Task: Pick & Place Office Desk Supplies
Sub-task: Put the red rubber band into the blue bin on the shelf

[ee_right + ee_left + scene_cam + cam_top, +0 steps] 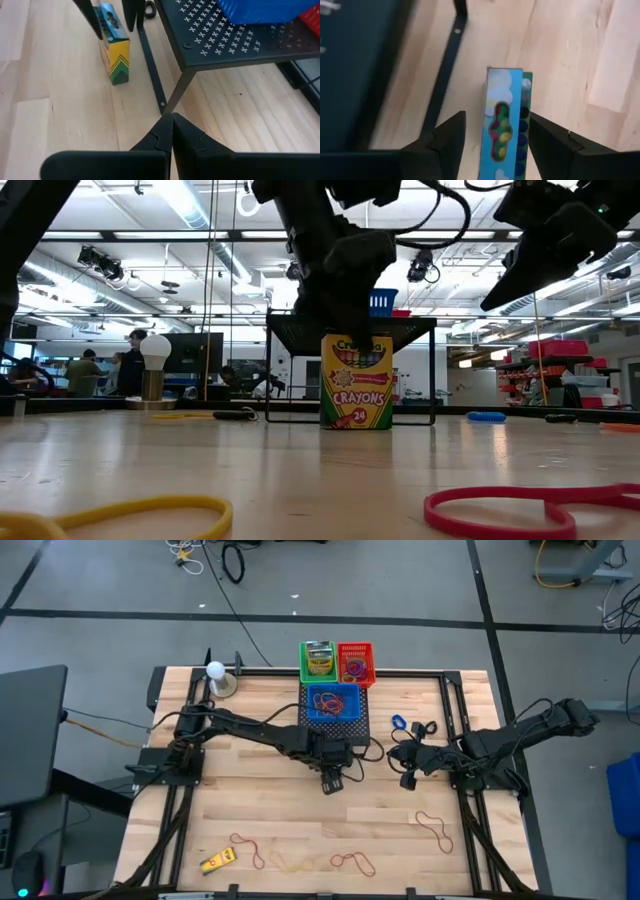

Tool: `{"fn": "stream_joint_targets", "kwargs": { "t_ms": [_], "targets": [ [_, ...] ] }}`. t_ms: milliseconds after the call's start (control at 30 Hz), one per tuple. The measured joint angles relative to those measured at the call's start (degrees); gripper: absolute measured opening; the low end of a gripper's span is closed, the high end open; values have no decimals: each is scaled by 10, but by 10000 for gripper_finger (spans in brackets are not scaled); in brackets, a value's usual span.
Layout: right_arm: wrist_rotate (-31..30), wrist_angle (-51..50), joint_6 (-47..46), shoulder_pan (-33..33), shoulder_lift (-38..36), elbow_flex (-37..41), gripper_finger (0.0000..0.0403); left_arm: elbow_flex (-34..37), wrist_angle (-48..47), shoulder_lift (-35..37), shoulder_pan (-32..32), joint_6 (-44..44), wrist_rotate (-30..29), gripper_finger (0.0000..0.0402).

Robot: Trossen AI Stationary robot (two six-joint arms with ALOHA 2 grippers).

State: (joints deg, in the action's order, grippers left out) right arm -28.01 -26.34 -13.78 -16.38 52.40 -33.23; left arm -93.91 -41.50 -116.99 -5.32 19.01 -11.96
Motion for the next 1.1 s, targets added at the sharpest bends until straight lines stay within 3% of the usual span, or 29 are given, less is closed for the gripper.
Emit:
{"fn": "stream_joint_targets", "kwargs": {
  "t_ms": [433, 800, 1100],
  "targets": [
    [0, 4, 44, 22, 0, 0, 11, -25, -43, 26, -4, -43, 7, 104],
    [15, 33, 40, 22, 0, -1, 11, -202, -168, 114, -6, -128, 17, 97],
    [20, 39, -9, 34, 0, -1, 11, -371, -235, 142, 101, -239, 55, 96]
  ]
}}
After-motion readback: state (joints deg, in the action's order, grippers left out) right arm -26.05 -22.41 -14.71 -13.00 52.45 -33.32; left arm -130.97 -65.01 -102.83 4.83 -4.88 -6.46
